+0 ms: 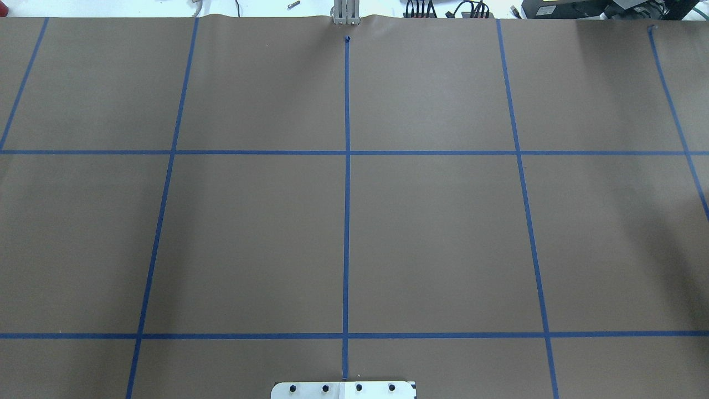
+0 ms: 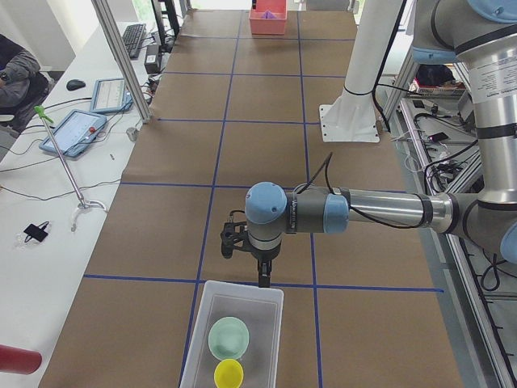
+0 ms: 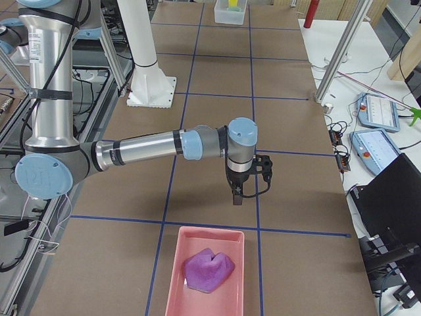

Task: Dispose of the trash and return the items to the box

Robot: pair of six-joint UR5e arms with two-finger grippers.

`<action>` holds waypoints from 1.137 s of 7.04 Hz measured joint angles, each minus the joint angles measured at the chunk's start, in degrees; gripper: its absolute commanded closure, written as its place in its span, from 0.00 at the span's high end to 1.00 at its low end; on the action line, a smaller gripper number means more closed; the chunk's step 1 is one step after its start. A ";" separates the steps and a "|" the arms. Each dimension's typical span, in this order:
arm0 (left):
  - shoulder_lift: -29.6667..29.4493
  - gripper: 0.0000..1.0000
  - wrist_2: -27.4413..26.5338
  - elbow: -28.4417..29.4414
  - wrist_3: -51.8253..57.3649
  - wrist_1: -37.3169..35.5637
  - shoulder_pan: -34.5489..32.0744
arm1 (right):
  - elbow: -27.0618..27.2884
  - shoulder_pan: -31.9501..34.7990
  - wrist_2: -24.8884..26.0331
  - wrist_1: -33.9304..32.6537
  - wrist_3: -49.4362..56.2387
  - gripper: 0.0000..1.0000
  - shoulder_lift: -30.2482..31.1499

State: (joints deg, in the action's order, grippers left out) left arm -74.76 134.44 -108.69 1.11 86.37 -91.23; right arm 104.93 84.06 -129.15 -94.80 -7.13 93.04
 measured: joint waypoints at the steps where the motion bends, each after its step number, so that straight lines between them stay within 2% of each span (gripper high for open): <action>1: -0.02 0.98 -0.03 0.00 0.02 -0.01 0.00 | 0.44 0.02 -0.16 -0.02 0.00 1.00 0.62; 8: -0.02 0.98 -0.06 -0.24 0.03 0.02 0.00 | 2.78 0.06 0.72 -0.05 0.01 1.00 1.84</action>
State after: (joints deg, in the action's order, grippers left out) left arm -74.78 134.38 -108.93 1.14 86.40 -91.23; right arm 107.71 84.11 -128.44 -94.85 -7.12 94.89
